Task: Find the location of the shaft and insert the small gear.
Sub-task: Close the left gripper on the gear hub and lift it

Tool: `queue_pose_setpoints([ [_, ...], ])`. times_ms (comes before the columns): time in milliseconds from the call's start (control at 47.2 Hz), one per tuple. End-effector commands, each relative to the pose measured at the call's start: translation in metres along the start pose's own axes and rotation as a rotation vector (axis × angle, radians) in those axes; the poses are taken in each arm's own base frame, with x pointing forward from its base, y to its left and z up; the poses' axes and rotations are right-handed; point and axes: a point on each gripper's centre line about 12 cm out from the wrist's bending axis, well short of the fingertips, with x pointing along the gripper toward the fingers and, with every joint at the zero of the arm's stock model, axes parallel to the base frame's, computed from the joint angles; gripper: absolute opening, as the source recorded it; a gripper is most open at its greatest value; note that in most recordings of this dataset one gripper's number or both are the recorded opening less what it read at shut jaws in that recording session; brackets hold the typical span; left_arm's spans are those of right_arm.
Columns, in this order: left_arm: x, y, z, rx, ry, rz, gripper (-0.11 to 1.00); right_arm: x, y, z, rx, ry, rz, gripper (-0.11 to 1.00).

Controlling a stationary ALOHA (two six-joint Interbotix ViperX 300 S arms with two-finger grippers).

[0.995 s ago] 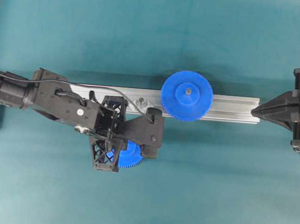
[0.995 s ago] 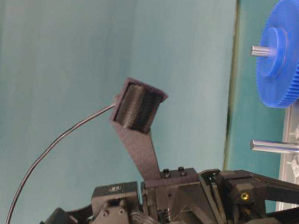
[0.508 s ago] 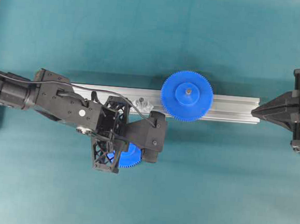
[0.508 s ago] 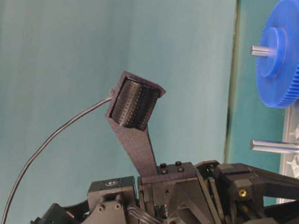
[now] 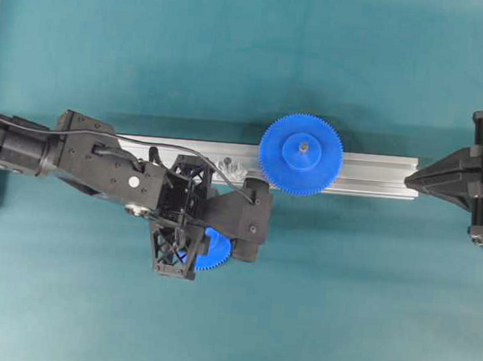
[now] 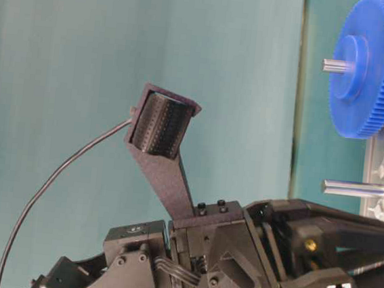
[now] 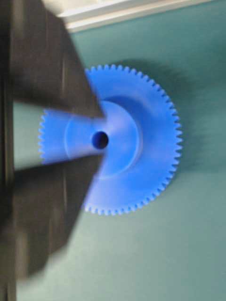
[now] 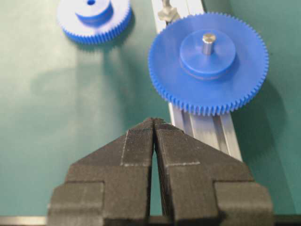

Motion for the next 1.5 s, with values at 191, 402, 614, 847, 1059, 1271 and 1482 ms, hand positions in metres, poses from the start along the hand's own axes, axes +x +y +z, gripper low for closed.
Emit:
queue_pose_setpoints([
  [191,0.0,-0.001,0.006,-0.07,-0.012,0.0,0.94,0.001,0.0,0.004,0.012,-0.013,-0.001,0.04],
  [402,0.001,-0.001,0.006,-0.073,-0.009,-0.001,0.93,0.001,0.0,0.004,0.011,-0.011,-0.002,0.04],
  [614,0.003,0.0,0.006,-0.076,-0.008,0.001,0.93,0.001,0.0,0.004,0.011,-0.011,0.0,0.04],
  [847,0.006,0.002,0.004,-0.08,0.001,0.003,0.93,0.001,0.0,0.004,0.012,-0.013,-0.001,0.04],
  [1059,0.011,0.002,0.004,-0.08,0.007,0.003,0.93,0.001,0.0,0.004,0.012,-0.013,-0.001,0.04],
  [1271,0.014,0.003,0.003,-0.08,0.015,0.005,0.93,0.001,0.0,0.004,0.012,-0.013,-0.001,0.04],
  [1482,0.015,0.006,0.003,-0.088,0.01,0.007,0.93,0.001,0.0,0.004,0.012,-0.011,-0.002,0.04],
])
